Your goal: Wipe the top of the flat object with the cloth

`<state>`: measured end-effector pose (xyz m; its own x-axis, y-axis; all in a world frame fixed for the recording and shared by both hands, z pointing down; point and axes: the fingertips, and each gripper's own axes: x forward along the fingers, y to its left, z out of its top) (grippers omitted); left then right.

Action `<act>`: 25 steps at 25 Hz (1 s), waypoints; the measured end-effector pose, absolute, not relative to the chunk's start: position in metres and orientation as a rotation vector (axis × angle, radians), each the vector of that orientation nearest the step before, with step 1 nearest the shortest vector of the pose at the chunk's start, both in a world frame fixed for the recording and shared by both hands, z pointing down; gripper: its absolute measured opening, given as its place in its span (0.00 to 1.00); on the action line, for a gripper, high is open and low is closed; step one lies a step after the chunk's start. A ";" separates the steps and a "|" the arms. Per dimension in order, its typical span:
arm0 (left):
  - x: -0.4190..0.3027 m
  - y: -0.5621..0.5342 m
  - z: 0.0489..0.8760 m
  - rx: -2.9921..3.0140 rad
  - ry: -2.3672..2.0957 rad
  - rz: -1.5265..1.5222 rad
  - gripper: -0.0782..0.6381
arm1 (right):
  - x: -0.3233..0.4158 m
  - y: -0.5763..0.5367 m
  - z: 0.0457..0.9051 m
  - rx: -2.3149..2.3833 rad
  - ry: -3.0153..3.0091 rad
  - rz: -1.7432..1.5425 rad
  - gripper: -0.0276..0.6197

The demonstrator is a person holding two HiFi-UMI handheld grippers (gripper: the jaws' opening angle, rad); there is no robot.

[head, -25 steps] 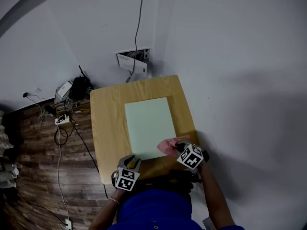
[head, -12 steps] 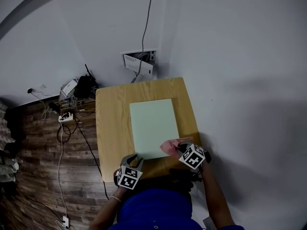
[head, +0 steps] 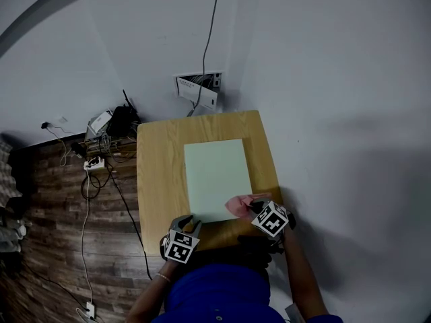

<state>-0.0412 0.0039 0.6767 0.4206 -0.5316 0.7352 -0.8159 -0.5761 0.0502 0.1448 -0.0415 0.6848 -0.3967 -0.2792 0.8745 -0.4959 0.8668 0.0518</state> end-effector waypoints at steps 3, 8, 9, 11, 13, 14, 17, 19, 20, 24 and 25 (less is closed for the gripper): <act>-0.041 0.003 0.666 2.265 -1.134 0.919 0.14 | 0.138 -0.046 0.664 0.623 -2.099 0.287 0.06; -0.031 -0.012 0.621 2.366 -1.166 0.755 0.11 | 0.110 -0.056 0.593 0.768 -2.378 0.316 0.06; -0.028 -0.016 0.610 2.390 -1.177 0.716 0.11 | 0.105 -0.057 0.581 0.783 -2.413 0.285 0.06; -0.022 -0.022 0.586 2.454 -1.194 0.637 0.11 | 0.094 -0.056 0.561 0.802 -2.473 0.217 0.06; -0.014 -0.026 0.560 2.539 -1.209 0.547 0.11 | 0.085 -0.053 0.543 0.802 -2.532 0.157 0.06; -0.010 -0.027 0.546 2.579 -1.217 0.494 0.11 | 0.081 -0.051 0.533 0.799 -2.559 0.127 0.06; -0.004 -0.028 0.506 2.675 -1.247 0.337 0.11 | 0.075 -0.050 0.503 0.809 -2.610 0.060 0.06; -0.001 -0.029 0.484 2.717 -1.271 0.252 0.11 | 0.076 -0.052 0.481 0.840 -2.654 0.050 0.06; -0.001 -0.029 0.475 2.729 -1.283 0.217 0.11 | 0.075 -0.053 0.469 0.858 -2.681 0.042 0.06; -0.002 -0.030 0.441 2.732 -1.322 0.113 0.11 | 0.071 -0.052 0.421 0.927 -2.775 -0.019 0.06; -0.003 -0.030 0.434 2.728 -1.331 0.095 0.11 | 0.070 -0.051 0.411 0.944 -2.795 -0.034 0.06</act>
